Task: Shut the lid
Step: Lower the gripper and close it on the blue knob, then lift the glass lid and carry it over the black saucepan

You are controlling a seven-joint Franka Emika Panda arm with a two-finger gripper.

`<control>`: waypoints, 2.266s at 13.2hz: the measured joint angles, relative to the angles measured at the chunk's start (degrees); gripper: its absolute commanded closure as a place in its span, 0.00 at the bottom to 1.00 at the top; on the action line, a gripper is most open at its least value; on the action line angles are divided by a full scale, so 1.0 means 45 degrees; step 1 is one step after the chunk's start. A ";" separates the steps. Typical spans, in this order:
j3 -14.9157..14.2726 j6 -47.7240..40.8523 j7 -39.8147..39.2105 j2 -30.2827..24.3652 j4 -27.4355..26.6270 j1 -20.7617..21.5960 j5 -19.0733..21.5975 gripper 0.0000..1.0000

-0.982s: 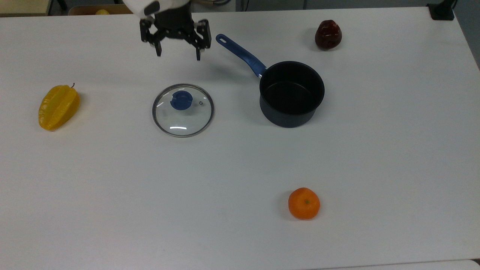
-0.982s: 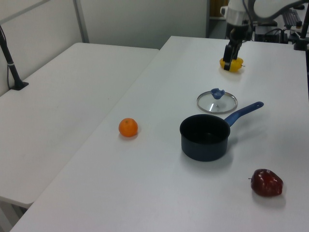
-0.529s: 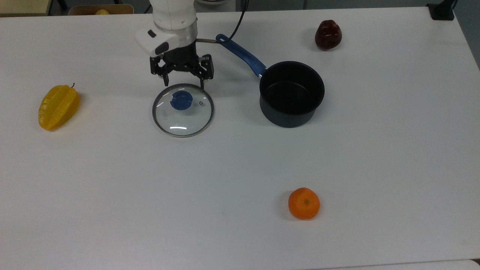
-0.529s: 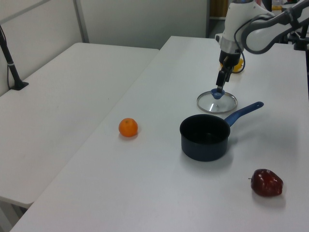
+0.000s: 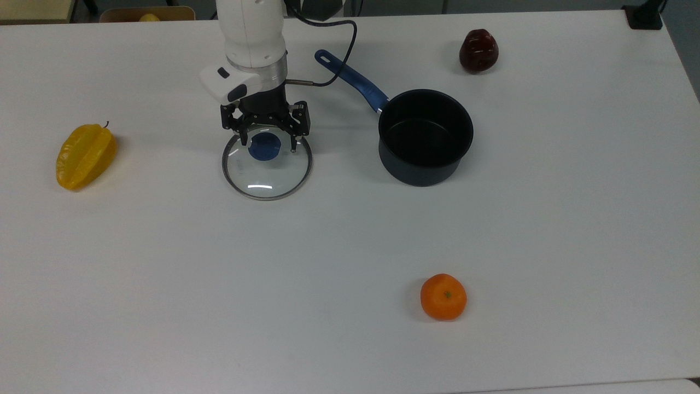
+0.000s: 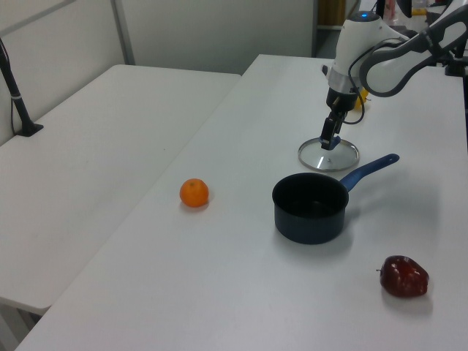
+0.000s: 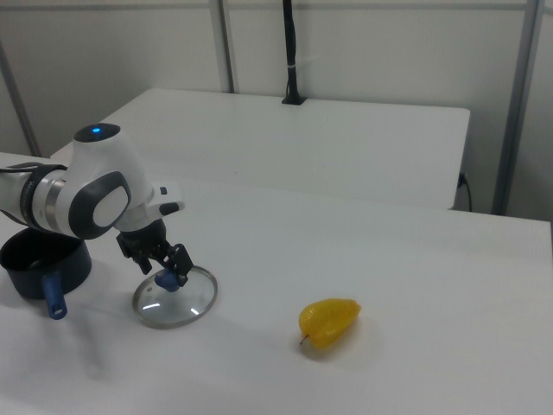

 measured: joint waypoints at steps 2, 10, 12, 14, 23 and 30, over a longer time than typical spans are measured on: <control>-0.0001 0.0003 0.0000 0.0027 0.0000 -0.0117 0.0000 0.09; -0.0001 0.0003 0.0058 0.0035 0.0001 -0.0256 0.0000 0.44; -0.0002 0.0004 0.0068 0.0037 0.0003 -0.0260 0.0000 0.52; -0.0002 0.0005 0.0074 0.0039 0.0016 -0.0261 0.0000 0.58; 0.0146 -0.2292 0.0228 -0.0318 0.2180 -0.0191 -0.0029 0.60; 0.2584 -0.3773 0.2467 -0.1546 0.2340 0.1545 -0.0141 0.60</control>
